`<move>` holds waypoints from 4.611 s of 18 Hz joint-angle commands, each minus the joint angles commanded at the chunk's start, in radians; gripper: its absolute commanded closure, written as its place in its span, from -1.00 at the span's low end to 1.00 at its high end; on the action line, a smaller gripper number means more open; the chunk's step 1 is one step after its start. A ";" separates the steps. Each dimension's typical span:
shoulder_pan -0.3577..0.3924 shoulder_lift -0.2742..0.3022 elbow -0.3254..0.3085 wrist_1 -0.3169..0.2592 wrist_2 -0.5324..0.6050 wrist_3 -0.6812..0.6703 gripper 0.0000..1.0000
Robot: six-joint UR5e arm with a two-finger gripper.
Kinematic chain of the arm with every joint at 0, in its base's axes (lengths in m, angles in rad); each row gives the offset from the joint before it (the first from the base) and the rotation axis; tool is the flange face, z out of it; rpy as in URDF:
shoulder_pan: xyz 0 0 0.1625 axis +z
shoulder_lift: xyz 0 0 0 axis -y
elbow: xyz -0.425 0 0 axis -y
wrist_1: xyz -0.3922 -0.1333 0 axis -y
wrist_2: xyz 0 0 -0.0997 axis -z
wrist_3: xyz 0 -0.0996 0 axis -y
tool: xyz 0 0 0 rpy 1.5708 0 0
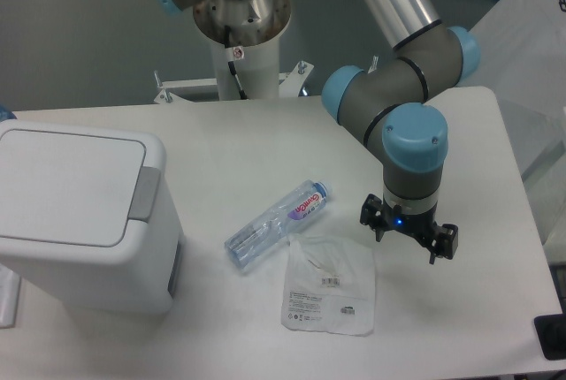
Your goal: Open the trash can
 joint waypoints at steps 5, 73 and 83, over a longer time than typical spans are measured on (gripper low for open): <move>0.000 0.003 0.000 0.000 -0.006 -0.005 -1.00; -0.187 0.344 -0.209 0.087 -0.778 -0.756 -1.00; -0.172 0.345 -0.203 0.087 -0.779 -0.756 -1.00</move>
